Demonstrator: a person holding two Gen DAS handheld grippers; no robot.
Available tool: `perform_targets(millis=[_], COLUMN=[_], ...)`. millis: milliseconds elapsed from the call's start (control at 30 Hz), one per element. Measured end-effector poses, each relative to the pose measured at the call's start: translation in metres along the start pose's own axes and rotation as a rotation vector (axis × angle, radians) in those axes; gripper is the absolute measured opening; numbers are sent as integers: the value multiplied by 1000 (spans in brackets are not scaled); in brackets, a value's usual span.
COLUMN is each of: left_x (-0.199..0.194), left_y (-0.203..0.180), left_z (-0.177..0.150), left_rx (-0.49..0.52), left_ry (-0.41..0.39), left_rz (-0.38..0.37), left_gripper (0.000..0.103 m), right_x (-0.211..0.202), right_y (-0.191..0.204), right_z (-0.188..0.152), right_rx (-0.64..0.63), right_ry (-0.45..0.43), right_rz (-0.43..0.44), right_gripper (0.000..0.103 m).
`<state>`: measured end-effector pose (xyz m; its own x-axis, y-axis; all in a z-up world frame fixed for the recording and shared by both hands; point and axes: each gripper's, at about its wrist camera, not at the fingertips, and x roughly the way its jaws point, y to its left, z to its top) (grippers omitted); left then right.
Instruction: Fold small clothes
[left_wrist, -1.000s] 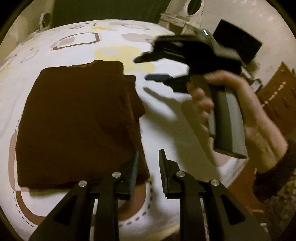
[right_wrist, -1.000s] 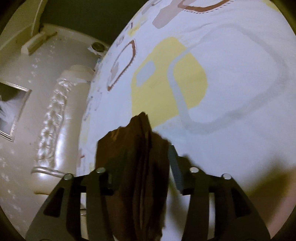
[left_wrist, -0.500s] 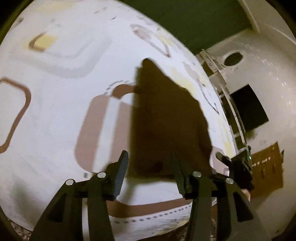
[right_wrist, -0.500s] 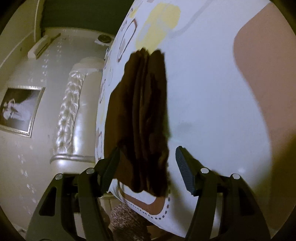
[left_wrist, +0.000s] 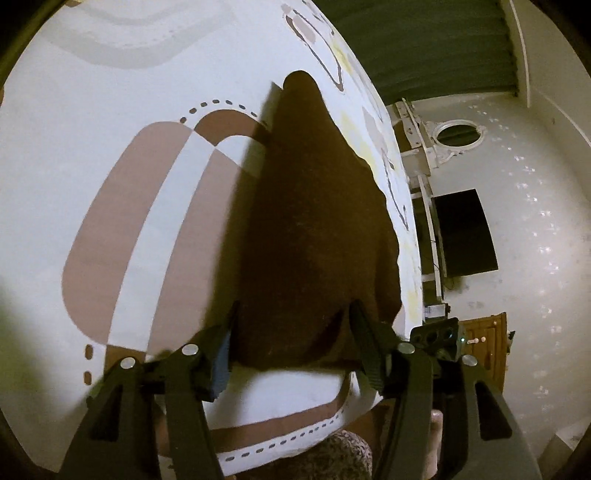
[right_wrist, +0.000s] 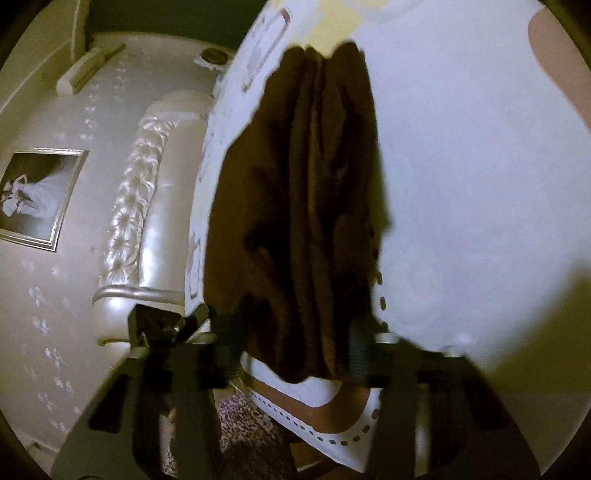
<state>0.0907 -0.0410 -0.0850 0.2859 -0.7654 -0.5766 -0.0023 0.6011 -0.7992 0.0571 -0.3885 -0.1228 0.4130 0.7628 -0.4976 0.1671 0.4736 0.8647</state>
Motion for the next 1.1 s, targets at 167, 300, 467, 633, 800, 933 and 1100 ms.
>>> perform_targets(millis=[167,300,467,633,800,933,1100], left_x=[3,2,2,5,8,8,14], left_y=[5,-1,-10,-13,-16,-13,-15], left_z=[-3,-8,-11,-10,-11,-11,-9], left_rx=[-15,-9,71,106,131,138,138], left_ry=[20,2,-2,0,-6,-3,0], left_rz=[87,128,196,213,227,226,218], left_gripper=[23,22,22,22,22,22,23], right_x=[-1,-6,-8,-4,-3,-1,-1], right_y=[3,10,5,1,2,2,0], right_z=[1,2,1,3,1,0,0], right_rx=[-51,-99,-94,-74,-75,-71,-69], right_ry=[10,24,23,8,1,-5,-13], right_rz=[-46,-69,-71,-52,-49,-43,-43], right_gripper=[12,11,11,11,11,11,11])
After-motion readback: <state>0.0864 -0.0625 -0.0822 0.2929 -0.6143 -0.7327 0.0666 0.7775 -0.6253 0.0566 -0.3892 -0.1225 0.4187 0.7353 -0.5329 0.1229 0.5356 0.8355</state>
